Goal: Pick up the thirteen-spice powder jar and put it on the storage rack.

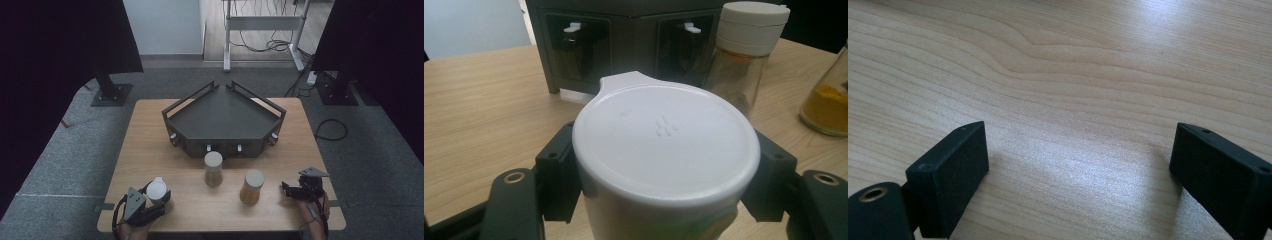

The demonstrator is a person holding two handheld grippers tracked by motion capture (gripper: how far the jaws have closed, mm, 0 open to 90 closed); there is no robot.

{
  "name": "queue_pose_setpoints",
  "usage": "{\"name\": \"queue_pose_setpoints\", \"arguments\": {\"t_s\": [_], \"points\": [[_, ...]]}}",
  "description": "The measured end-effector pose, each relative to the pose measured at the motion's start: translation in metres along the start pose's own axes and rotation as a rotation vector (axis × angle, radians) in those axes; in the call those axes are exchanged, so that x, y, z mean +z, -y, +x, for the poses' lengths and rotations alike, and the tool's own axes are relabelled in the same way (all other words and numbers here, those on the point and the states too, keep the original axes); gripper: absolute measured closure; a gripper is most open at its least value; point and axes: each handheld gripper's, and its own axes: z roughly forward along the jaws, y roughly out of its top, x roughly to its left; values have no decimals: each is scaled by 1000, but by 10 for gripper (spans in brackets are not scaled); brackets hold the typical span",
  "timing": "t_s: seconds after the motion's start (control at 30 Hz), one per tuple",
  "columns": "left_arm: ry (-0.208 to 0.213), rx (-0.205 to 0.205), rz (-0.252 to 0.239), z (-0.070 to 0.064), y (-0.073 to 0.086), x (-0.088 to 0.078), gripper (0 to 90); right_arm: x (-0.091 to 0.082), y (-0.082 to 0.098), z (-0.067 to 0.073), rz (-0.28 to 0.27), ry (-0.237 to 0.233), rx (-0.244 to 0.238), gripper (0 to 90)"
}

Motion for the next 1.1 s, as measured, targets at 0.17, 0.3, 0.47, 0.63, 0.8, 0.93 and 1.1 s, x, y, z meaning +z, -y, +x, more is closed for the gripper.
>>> {"name": "queue_pose_setpoints", "arguments": {"t_s": [0.17, 0.3, 0.47, 0.63, 0.8, 0.93, 1.1], "points": [[-2, 2, -6, 0, 1, 1, 304, 0, 0, 0, 0, 0, 0, 81], [-9, 2, -7, -1, 1, 1, 305, 0, 0, 0, 0, 0, 0, 81], [-20, 17, -11, -3, -1, 2, 305, 0, 0, 0, 0, 0, 0, 81], [-9, 5, -29, -2, -4, 1, 305, 0, 0, 0, 0, 0, 0, 81], [-7, -1, -28, -1, -8, 1, 304, 0, 0, 0, 0, 0, 0, 81], [-9, -1, -24, -1, -11, 2, 304, 0, 0, 0, 0, 0, 0, 81], [-15, 5, -28, -1, -16, 3, 304, 0, 0, 0, 0, 0, 0, 81]]}}
